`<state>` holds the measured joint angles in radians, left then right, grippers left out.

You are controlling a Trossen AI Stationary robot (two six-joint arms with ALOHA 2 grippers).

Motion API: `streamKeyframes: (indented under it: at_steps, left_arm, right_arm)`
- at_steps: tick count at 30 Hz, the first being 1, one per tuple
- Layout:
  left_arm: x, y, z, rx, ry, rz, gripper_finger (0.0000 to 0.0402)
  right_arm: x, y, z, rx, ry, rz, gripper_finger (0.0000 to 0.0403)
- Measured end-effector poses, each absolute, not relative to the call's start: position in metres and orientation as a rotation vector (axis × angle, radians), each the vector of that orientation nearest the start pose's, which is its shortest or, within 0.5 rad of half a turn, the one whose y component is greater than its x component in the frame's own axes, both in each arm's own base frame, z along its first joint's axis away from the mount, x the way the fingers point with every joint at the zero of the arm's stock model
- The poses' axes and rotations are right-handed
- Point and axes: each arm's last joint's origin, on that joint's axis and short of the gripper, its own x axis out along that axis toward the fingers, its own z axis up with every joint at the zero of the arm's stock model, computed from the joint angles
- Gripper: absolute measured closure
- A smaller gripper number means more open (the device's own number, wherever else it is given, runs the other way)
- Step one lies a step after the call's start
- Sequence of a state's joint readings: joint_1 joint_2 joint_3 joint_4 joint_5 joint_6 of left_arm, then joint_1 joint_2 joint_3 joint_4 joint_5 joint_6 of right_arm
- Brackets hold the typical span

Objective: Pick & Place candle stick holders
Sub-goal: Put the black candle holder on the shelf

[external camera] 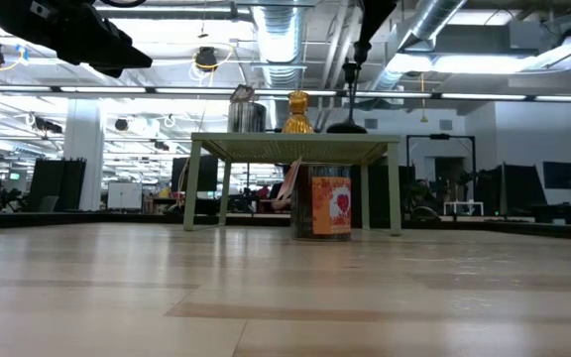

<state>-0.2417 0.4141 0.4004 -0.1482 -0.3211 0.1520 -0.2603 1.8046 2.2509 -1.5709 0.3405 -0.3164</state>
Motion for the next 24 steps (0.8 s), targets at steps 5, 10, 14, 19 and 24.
streamKeyframes:
  at_steps: [5, 10, 14, 19, 24]
  left_arm:
    - [0.1168, -0.0194, 0.251, 0.197, 0.162, 0.067, 0.0394]
    - [0.1169, -0.0194, 0.251, 0.197, 0.162, 0.067, 0.0394]
    - [0.1168, -0.0194, 0.251, 0.197, 0.162, 0.067, 0.0394]
    - [0.1168, -0.0194, 0.251, 0.197, 0.161, 0.067, 0.0394]
    - [0.1169, -0.0194, 0.251, 0.197, 0.162, 0.067, 0.0394]
  right_arm:
    - [0.3035, -0.0927, 0.4345, -0.319, 1.217, -0.353, 0.0403]
    - [0.3039, -0.0915, 0.4345, -0.32, 1.216, -0.346, 0.0403]
    - [0.3043, -0.0918, 0.434, -0.298, 1.209, -0.317, 0.0403]
    - [0.3084, -0.0926, 0.4312, -0.297, 1.214, -0.314, 0.0403]
    - [0.3085, -0.0932, 0.4311, -0.311, 1.219, -0.333, 0.0403]
